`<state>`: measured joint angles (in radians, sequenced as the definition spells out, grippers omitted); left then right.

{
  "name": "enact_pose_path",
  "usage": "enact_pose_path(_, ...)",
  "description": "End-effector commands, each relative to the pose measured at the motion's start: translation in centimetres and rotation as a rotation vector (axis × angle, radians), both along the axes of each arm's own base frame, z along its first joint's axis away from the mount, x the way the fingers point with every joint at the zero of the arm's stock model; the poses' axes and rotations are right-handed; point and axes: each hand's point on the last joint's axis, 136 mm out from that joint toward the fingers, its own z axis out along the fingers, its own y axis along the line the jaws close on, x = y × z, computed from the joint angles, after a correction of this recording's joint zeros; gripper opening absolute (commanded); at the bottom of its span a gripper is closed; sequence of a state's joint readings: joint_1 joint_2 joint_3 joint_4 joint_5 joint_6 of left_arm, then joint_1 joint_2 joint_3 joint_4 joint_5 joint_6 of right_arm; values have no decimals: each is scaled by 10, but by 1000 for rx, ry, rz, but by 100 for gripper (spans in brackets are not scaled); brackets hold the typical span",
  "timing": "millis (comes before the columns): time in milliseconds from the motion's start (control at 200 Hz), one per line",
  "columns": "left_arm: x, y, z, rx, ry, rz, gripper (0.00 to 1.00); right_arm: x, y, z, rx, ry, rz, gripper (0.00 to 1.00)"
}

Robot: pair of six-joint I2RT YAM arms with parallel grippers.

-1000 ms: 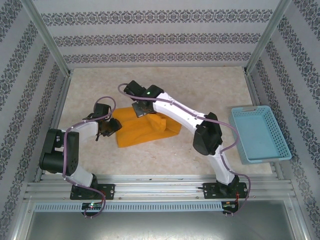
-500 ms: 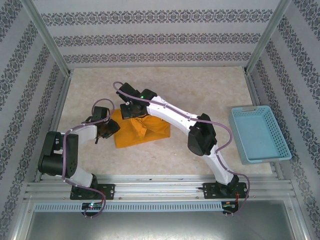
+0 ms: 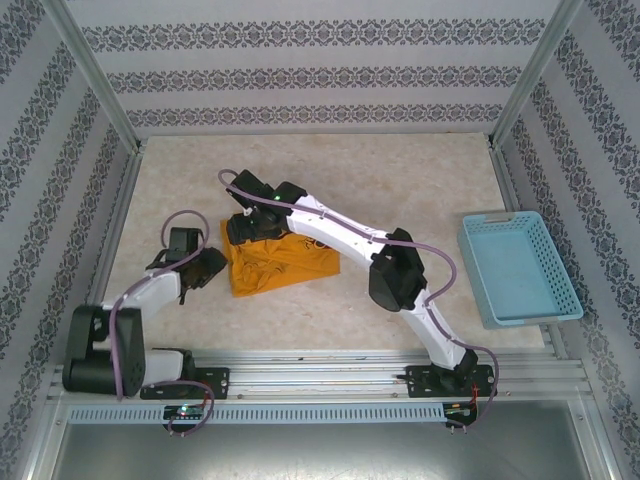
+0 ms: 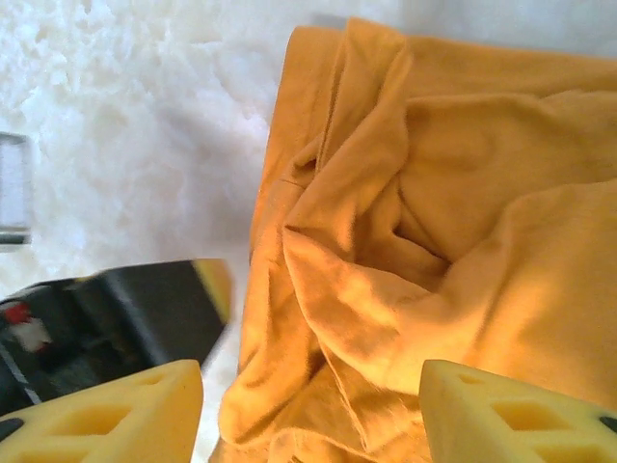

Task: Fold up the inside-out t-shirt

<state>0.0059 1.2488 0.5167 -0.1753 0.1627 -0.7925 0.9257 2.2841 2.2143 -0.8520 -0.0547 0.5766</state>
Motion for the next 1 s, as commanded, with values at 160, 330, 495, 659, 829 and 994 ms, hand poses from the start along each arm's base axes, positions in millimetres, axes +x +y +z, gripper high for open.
enact_pose_path(160, 4, -6, 63, 196, -6, -162, 51, 26, -108, 40, -135, -163, -91, 63)
enact_pose_path(330, 25, -53, 85, 307, 10, -315, 54, 33, -161, 24, -122, -140, -209, 63)
enact_pose_path(495, 46, -92, 75, 351, 59, -408, 55, 30, -203, 18, -125, -139, -292, 63)
enact_pose_path(659, 61, -111, 53, 357, 123, -440, 56, 26, -228, 8, -119, -124, -324, 64)
enact_pose_path(829, 62, -113, 31, 350, 169, -437, 39, 33, -214, 1, -44, -106, -270, 65)
enact_pose_path(994, 45, -103, 31, 343, 145, -414, 9, 56, -197, -5, -25, -99, -232, 65)
